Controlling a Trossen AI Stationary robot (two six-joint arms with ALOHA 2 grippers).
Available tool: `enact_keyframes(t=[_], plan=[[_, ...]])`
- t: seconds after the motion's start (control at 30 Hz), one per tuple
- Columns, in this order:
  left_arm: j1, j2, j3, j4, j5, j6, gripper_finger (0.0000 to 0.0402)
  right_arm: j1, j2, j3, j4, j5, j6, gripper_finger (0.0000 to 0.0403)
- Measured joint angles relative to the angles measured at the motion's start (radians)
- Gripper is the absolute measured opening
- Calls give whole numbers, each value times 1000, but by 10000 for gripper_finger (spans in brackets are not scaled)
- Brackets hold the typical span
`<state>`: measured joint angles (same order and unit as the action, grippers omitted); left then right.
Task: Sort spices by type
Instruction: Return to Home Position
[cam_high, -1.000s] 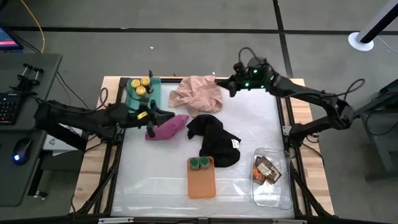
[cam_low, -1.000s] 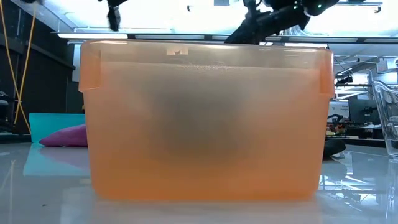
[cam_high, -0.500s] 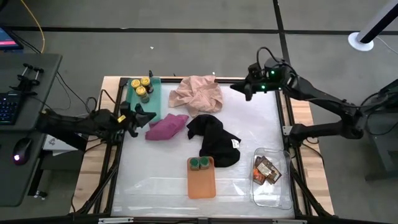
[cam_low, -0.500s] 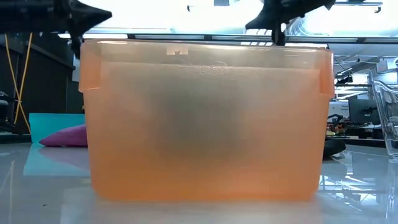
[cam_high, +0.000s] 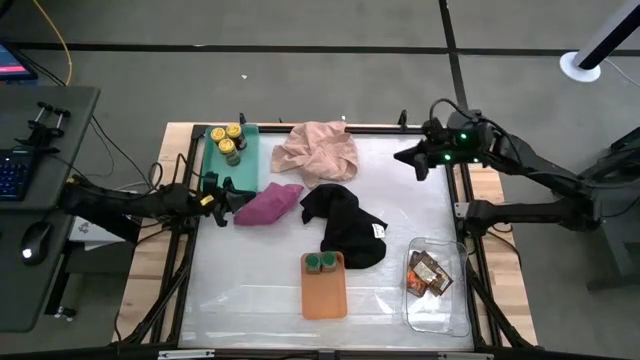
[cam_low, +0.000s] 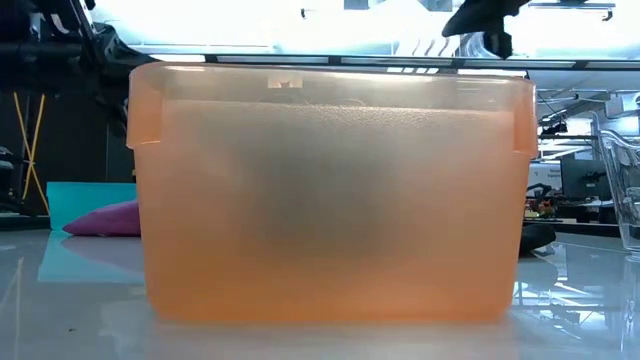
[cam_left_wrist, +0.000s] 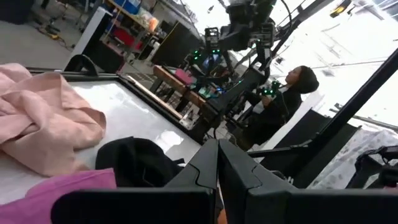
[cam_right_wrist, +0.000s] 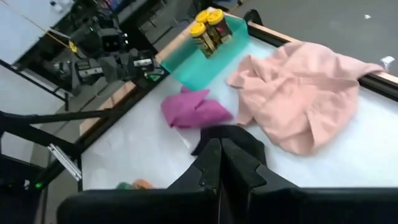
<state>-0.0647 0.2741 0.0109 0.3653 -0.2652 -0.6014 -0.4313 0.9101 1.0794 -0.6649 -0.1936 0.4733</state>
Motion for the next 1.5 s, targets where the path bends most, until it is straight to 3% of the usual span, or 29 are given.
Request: enact_keyframes(t=[0.17, 0.33, 0.5, 0.63, 0.73, 0.8, 0.97, 1.13, 1.27, 1.37, 1.5], plan=[[0, 0, 0, -24, -7, -43, 1, 32, -94, -61, -25, 21, 1, 0], [0, 0, 0, -41, -7, -35, 1, 61, -244, -280, 66, -15, 47, 0], [0, 0, 0, -40, -7, -7, 1, 80, -405, -620, 494, -58, 72, 0], [0, 0, 1, -40, -7, -7, 1, 80, -419, -863, 955, -34, 176, 0], [0, 0, 1, -40, -7, -6, 1, 110, -385, -960, 1228, -24, 271, 0], [0, 0, 1, -40, -7, -7, 1, 167, -370, -967, 1304, -18, 268, 0], [0, 0, 1, -40, -7, -7, 1, 399, -361, -944, 1285, 67, 199, 0], [0, 0, 1, -39, -7, -6, 1, 604, -363, -945, 1204, 316, 97, 0], [0, 0, 1, -39, -7, -6, 1, 655, -363, -946, 1105, 468, 54, 0], [0, 0, 1, -39, -7, -6, 1, 618, -362, -946, 1051, 429, 40, 0], [0, 0, 1, -39, -7, -6, 1, 490, -362, -946, 991, 202, 22, 0]])
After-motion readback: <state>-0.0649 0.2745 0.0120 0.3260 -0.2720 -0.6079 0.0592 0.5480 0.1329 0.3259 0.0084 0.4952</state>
